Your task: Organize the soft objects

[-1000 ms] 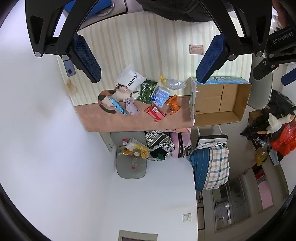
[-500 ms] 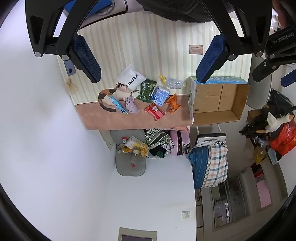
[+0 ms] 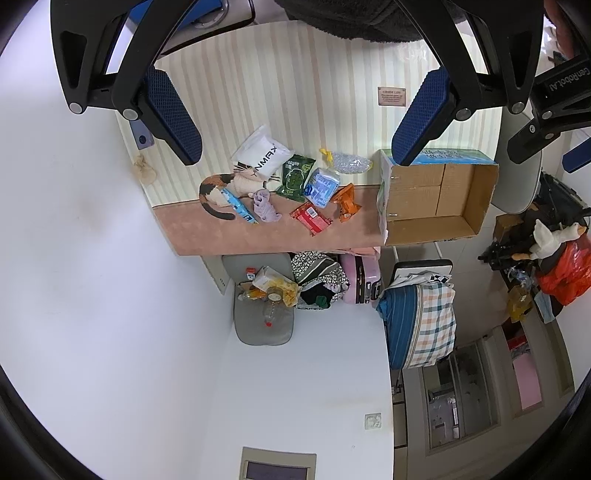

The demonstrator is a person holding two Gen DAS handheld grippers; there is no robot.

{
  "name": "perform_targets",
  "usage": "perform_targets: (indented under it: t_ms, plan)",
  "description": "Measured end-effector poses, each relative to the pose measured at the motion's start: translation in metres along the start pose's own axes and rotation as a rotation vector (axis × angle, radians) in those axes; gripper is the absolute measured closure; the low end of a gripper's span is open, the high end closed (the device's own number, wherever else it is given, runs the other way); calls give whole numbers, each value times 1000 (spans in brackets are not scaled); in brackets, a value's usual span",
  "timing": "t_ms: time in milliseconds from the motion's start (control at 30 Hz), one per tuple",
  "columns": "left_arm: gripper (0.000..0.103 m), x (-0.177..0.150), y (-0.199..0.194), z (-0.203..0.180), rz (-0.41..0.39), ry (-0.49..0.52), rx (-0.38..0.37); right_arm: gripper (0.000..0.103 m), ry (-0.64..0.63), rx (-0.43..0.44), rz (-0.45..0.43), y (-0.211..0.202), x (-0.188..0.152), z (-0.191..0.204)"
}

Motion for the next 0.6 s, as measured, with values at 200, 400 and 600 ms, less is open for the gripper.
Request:
perform_targets:
  t_ms: [200,400,600]
  plan:
    - [0,0,-7,-1,-11,0,3,0,0,0,-7,-4,0,-1]
    - [0,0,-7,-1,-12,0,2,0,2,4,-8,-5,1,-1]
    - [0,0,-8,-1,-12,0,3,0,0,1,-11,-8,-1,1]
Point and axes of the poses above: each gripper's, at about its wrist camera, not at the fingertips, and y roughly the way its jaws point, z to its left, x to its top, the point moved 10 cm from there along y, roughly the way its jaws point, and after that the axes turned 11 degrees about -z, right-handed, at the moved point
